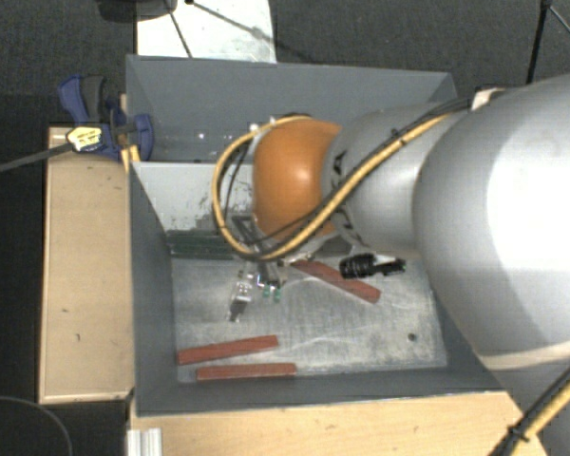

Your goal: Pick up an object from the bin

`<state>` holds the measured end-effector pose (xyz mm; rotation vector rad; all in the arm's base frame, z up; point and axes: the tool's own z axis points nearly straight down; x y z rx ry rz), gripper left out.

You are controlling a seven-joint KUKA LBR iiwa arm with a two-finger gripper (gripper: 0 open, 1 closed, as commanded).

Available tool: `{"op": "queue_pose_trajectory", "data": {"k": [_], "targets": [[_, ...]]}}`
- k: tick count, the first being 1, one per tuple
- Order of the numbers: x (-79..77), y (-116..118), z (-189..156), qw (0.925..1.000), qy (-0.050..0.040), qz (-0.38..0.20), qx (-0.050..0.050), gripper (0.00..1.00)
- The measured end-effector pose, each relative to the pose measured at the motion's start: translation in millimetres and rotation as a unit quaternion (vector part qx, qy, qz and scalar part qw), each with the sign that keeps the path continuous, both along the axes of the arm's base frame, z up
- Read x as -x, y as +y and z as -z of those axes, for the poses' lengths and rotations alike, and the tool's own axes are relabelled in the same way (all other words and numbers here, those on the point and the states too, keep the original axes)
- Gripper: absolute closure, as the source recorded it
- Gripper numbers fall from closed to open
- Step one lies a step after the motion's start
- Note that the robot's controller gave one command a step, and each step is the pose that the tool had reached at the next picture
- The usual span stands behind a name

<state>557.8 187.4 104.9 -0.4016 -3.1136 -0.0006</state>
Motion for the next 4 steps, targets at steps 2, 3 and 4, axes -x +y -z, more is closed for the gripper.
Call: {"op": "queue_pose_trajectory", "data": {"k": [2, 3, 4], "targets": [[32.3, -14.0, -20.1, 0.9969, -0.0013, -0.079, 0.001, 0.00], [39.9, -6.8, -9.3, 0.9847, -0.0023, -0.174, 0.000, 0.00], [76.4, 16.7, 24.0, 0.9827, -0.0010, -0.185, 0.000, 1.00]]}}
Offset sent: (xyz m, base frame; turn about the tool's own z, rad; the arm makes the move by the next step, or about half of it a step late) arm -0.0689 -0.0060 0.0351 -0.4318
